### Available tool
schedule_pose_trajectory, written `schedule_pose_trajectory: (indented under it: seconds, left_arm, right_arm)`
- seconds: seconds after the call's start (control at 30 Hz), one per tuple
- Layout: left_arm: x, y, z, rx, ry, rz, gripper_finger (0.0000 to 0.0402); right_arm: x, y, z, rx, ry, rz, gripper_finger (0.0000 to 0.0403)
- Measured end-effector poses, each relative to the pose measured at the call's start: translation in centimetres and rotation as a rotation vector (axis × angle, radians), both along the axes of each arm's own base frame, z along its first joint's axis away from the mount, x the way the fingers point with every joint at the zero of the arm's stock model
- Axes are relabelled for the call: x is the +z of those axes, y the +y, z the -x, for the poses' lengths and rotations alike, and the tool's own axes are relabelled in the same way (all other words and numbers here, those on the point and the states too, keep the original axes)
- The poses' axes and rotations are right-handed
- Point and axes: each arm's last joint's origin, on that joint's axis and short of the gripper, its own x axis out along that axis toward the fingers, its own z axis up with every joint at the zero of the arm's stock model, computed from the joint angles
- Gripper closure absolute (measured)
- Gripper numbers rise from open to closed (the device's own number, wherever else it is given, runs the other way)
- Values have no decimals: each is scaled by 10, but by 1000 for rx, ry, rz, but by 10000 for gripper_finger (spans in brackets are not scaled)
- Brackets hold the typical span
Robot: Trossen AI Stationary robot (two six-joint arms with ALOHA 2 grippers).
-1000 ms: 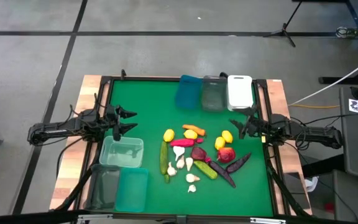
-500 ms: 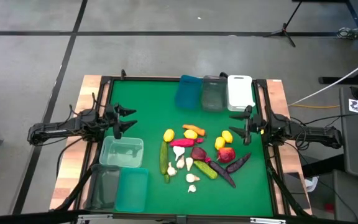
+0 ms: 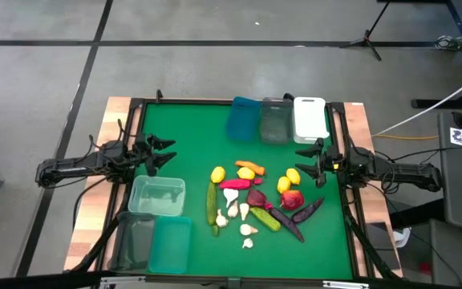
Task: Sort produce into baskets
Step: Put the red apple into the white bin
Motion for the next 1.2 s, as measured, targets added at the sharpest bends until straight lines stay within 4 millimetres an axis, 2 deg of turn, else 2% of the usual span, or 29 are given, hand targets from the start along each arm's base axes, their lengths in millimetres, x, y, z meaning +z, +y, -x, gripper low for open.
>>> schedule_pose_trajectory:
  seconds: [0.17, 0.33, 0.57, 0.7, 0.87, 1.03, 1.2]
  left_arm:
    - [2, 1, 0, 16, -49, 65, 73]
    - [12, -1, 1, -42, -164, 110, 73]
    - [30, -3, 5, -81, -337, 48, 73]
    - [40, -3, 6, -83, -348, 44, 73]
    - [61, -3, 3, -88, -327, 13, 73]
    - [88, -3, -11, -148, -263, -19, 73]
    - [104, -2, -43, -194, -106, -53, 73]
  right_arm:
    - [4, 0, 0, 1, -41, 3, 150]
    - [14, 1, 2, 19, -94, 9, 150]
    - [51, 2, 10, 40, -162, 39, 150]
    - [75, 3, 20, 42, -137, 50, 150]
    - [106, 4, 36, 39, -123, 79, 150]
    - [122, 4, 41, 36, -76, 103, 150]
    - [119, 1, 20, 0, 100, 86, 150]
